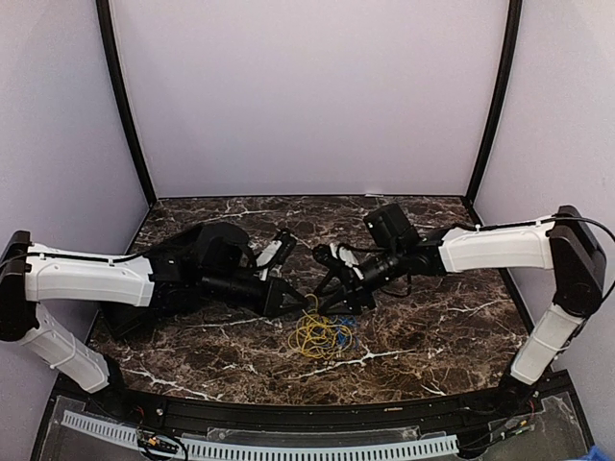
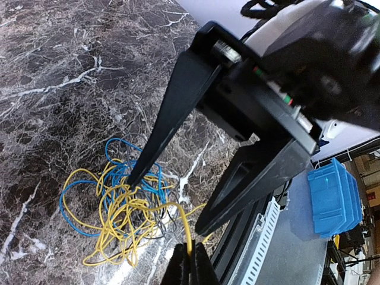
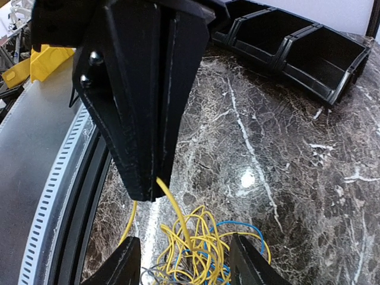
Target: Untangle the cables
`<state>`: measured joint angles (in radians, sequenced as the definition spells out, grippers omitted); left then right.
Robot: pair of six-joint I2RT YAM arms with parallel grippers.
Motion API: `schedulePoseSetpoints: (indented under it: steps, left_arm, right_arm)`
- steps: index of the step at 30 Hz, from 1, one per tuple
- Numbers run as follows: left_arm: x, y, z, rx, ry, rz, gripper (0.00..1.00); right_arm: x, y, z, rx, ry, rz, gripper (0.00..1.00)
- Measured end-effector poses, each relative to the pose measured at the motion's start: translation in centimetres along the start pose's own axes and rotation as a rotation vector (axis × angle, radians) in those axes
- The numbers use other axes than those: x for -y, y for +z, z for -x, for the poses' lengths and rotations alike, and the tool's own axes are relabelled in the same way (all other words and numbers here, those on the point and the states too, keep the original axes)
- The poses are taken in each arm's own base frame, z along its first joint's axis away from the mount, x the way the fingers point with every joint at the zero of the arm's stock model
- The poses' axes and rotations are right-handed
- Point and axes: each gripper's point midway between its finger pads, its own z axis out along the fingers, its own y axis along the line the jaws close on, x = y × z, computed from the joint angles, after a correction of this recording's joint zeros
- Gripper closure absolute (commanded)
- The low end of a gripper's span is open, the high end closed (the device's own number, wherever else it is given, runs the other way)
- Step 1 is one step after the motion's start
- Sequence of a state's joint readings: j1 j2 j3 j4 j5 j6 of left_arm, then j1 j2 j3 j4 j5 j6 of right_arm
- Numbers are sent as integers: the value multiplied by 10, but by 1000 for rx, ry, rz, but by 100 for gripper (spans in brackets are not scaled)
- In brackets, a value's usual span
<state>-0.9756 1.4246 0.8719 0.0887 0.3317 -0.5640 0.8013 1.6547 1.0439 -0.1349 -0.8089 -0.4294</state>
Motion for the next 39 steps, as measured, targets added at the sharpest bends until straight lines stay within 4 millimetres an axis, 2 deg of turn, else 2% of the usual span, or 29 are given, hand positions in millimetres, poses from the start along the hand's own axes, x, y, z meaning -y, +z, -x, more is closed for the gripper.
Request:
schedulePoseSetpoints:
  steps: [7,12,18,21,24,27,33,34,36,39]
  left_arm:
    - [12,-16,12,52,21,-18,100]
    - [19,-32,19,96,33,-17,100]
    - [25,-58,30,165,47,5,100]
    - [26,-75,35,199,63,37,100]
    - [37,-102,52,259,99,61,100]
    - [59,-139,82,351,155,75,100]
    - [128,-243,153,598,282,60,100]
    - [138,-261,161,620,298,63,100]
    - [148,-281,168,644,320,70,100]
    - [157,-303,177,688,344,85,100]
  right_arm:
    - [8,23,-7,-10,64,54,70]
    - [14,40,-23,-32,118,91,89]
    - [16,54,-52,-79,197,127,90]
    - [16,57,-59,-93,213,133,90]
    - [16,58,-61,-99,212,129,91]
    - [17,58,-63,-102,206,125,89]
    - [20,58,-77,-144,212,84,87]
    - [21,58,-74,-131,201,87,87]
    - [23,59,-66,-112,177,81,87]
    - [25,59,-67,-119,173,71,87]
